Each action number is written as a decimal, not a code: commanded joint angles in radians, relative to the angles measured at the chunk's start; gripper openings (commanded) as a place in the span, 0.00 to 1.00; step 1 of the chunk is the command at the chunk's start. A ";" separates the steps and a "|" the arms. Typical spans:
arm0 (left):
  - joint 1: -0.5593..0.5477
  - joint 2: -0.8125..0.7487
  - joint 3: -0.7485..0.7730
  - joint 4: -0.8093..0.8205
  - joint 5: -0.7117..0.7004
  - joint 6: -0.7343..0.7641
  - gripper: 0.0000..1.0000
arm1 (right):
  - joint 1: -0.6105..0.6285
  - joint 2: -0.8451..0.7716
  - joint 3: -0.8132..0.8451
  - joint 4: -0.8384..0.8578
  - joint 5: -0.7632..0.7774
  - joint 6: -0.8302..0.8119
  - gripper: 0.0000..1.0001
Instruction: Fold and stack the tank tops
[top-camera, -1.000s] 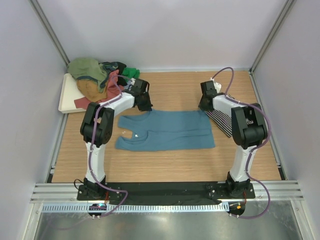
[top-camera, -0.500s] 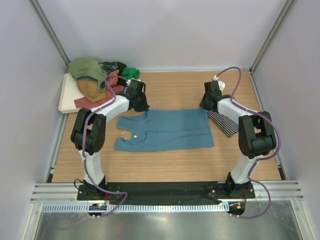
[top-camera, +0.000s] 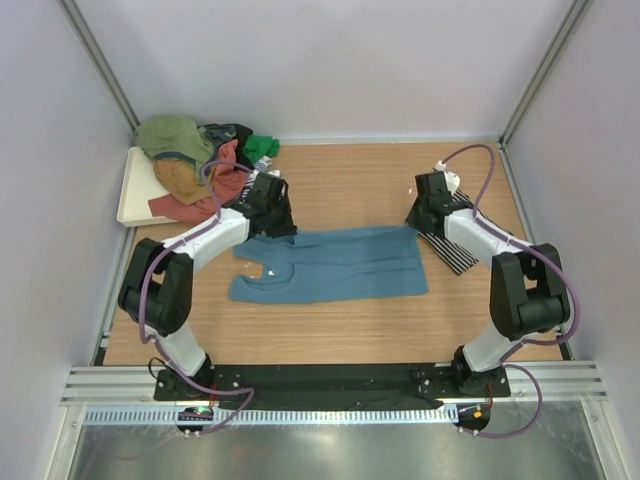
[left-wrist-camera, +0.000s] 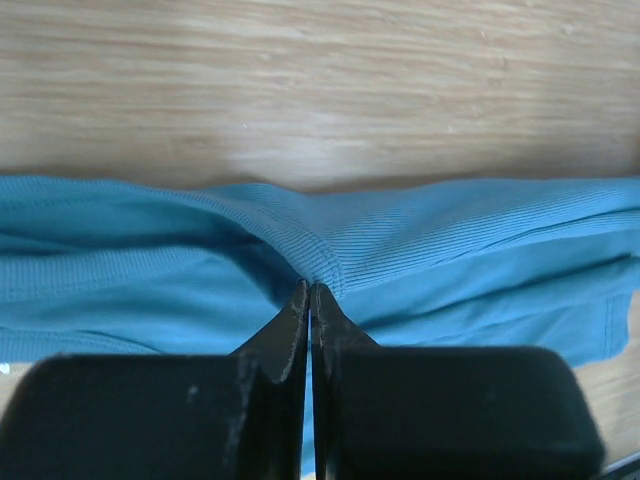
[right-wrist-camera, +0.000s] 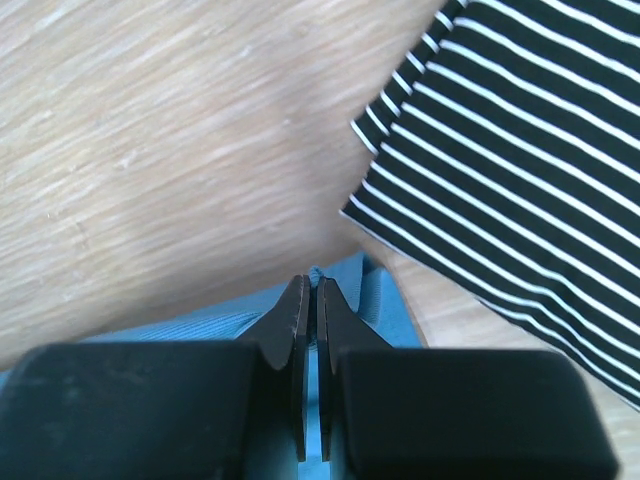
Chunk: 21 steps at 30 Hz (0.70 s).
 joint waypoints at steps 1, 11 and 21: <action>-0.029 -0.074 -0.038 0.038 -0.025 -0.002 0.00 | 0.002 -0.086 -0.025 -0.020 0.026 0.014 0.01; -0.105 -0.203 -0.207 0.060 -0.109 -0.041 0.00 | 0.001 -0.247 -0.175 -0.043 -0.007 0.032 0.01; -0.187 -0.307 -0.310 0.069 -0.164 -0.075 0.00 | 0.002 -0.333 -0.306 -0.042 -0.014 0.046 0.01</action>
